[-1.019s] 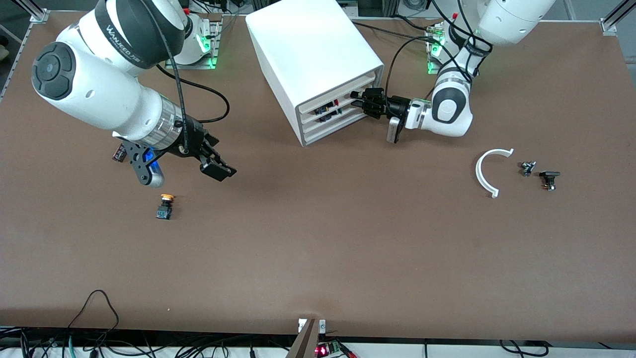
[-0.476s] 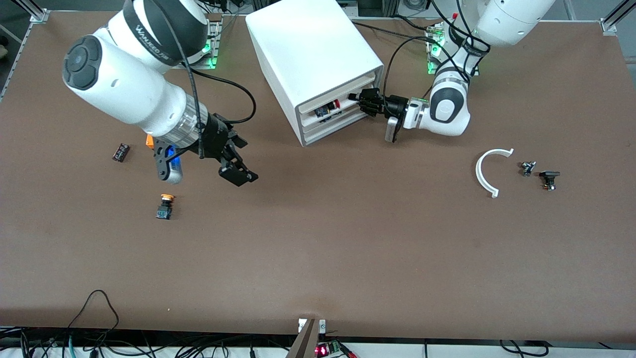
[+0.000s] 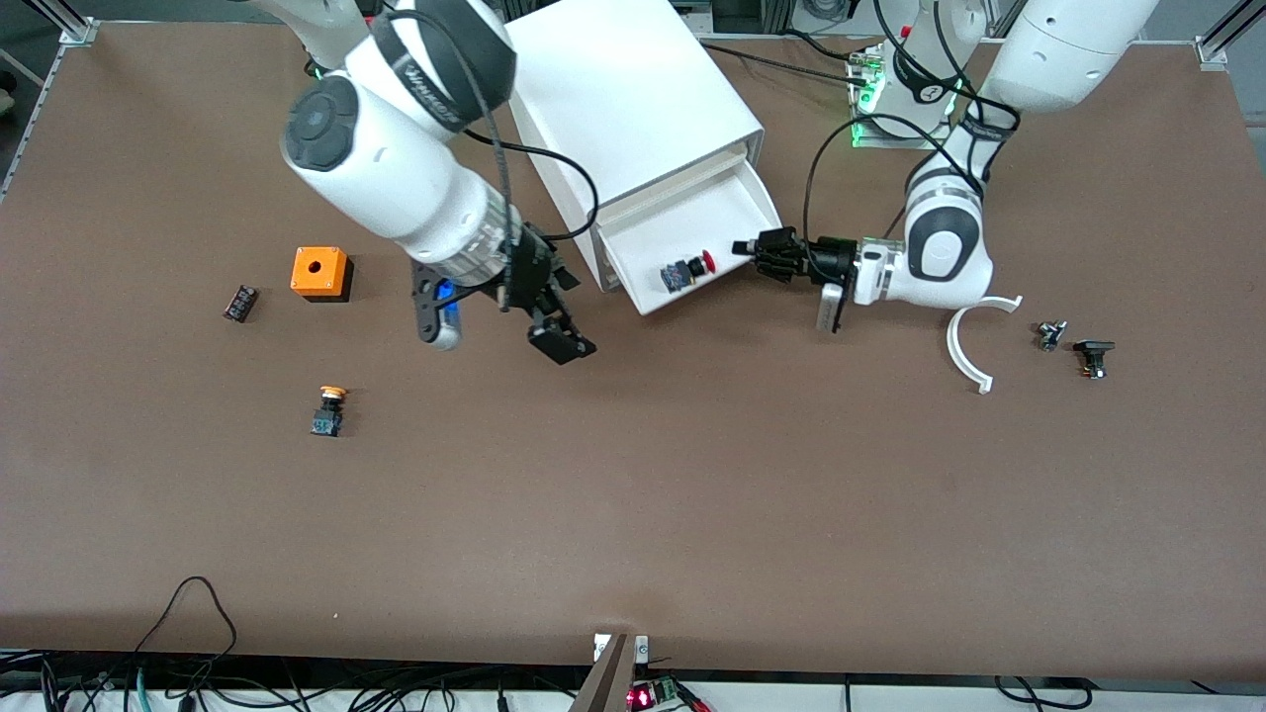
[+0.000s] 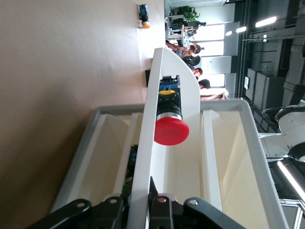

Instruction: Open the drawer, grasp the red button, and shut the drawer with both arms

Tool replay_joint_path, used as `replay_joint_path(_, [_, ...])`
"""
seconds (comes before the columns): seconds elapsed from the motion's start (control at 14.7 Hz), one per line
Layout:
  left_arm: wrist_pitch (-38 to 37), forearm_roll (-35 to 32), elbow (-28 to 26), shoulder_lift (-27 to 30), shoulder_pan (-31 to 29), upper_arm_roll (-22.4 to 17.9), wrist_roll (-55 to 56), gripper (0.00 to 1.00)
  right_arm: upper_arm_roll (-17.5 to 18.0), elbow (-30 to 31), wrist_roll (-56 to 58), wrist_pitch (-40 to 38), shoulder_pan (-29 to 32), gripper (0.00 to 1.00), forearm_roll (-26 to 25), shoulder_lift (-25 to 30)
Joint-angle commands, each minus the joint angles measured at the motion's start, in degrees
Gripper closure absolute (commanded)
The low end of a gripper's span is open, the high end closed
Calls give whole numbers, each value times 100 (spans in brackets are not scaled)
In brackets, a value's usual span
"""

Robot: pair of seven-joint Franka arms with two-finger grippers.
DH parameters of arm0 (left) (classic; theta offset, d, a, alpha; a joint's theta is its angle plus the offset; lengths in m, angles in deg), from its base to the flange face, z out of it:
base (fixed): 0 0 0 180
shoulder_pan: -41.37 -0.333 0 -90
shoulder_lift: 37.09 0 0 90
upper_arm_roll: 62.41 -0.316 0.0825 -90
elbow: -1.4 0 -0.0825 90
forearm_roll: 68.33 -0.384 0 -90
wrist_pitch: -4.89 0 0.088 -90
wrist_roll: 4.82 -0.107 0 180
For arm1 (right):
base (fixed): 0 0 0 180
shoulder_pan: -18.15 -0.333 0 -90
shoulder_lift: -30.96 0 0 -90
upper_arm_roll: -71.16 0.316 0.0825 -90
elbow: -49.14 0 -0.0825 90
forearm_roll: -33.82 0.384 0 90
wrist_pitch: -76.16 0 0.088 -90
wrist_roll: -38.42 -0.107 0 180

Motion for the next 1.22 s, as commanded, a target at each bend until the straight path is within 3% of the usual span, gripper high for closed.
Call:
replay_joint_path(0.0, [98, -422, 543, -255, -66, -65, 355, 92, -40, -198, -566, 215, -321, 0, -313, -274])
replay_joint_path(0.07, [107, -484, 562, -255, -66, -56, 443, 23, -40, -198, -750, 311, -444, 0, -436, -344])
replay_joint_path(0.14, [107, -502, 553, -237, -75, -56, 444, 0, -40, -198, -961, 417, -567, 0, -559, -432])
replay_joint_path(0.54, [63, -650, 579, 61, -163, -170, 724, 0, -66, -268, -1657, 901, -1113, 0, -1245, -1047])
replay_joint_path(0.88, [20, -2635, 1325, 588, -207, -188, 2655, 0, -66, -259, -1658, 919, -1508, 0, -1658, -1425])
replay_joint_path(1.16, [-971, -4171, 2334, 624, -207, -179, 4711, 0, -57, -206, -1570, 919, -1641, 0, -1992, -1505])
